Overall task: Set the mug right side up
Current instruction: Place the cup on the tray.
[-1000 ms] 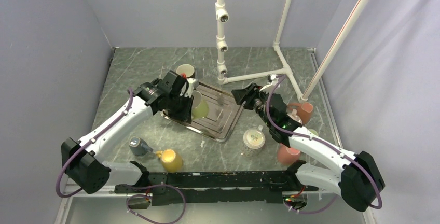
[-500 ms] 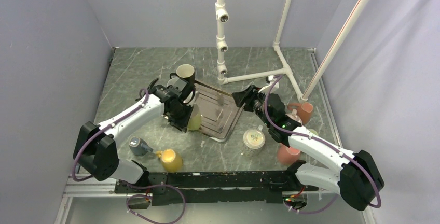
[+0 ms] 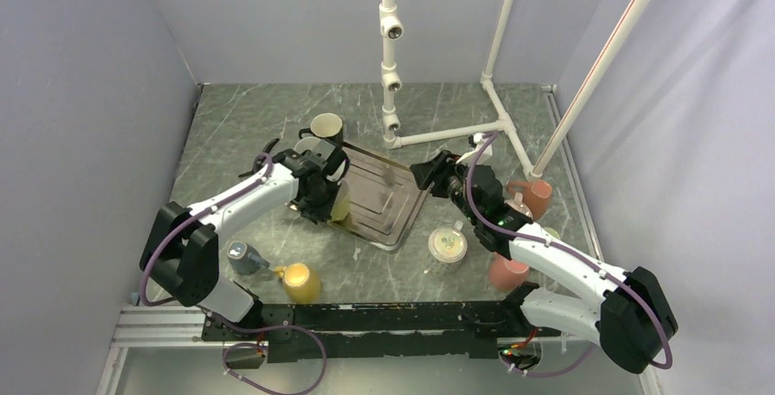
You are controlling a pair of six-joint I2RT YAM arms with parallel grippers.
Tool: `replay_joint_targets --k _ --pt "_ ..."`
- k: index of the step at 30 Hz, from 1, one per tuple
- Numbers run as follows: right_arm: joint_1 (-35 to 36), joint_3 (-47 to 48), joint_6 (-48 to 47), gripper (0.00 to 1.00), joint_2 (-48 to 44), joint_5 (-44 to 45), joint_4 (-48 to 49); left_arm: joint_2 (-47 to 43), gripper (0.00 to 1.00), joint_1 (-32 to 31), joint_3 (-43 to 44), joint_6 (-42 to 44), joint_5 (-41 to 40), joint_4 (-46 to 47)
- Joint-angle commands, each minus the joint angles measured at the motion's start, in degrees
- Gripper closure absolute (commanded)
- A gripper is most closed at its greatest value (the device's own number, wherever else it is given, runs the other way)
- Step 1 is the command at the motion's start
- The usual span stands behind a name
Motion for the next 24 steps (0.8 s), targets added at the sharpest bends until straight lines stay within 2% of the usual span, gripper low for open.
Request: replay_joint_targets --k 1,10,12,17,20,24 --pt "-0.30 0.90 -0.78 0.44 -1.67 0.72 0.93 0.93 0.97 -0.24 0.90 -1.99 -4.47 -0.26" --pt "-0.50 1.17 -0.96 0.44 -2.03 0.33 0.57 2.59 0.96 -0.24 2.17 -2.66 -6.16 -3.16" --pt "-0.42 0.95 -0.73 0.44 -2.29 0.48 0.76 2.27 0.92 -0.22 2.55 -2.73 -6.84 -3.75" --pt "-0.58 1.01 -0.48 0.44 -2.89 0.81 0.14 2.41 0.75 -0.15 4.20 -2.00 -7.84 -5.68" --pt "-0.56 1.10 -0.35 0.44 -3.12 0.80 -0.07 2.28 0.70 -0.15 5.08 -2.24 -8.41 -6.66" --pt "-0.58 1.63 -0.55 0.44 -2.93 0.30 -0.48 0.97 0.56 0.10 5.93 -2.64 -6.46 -5.96"
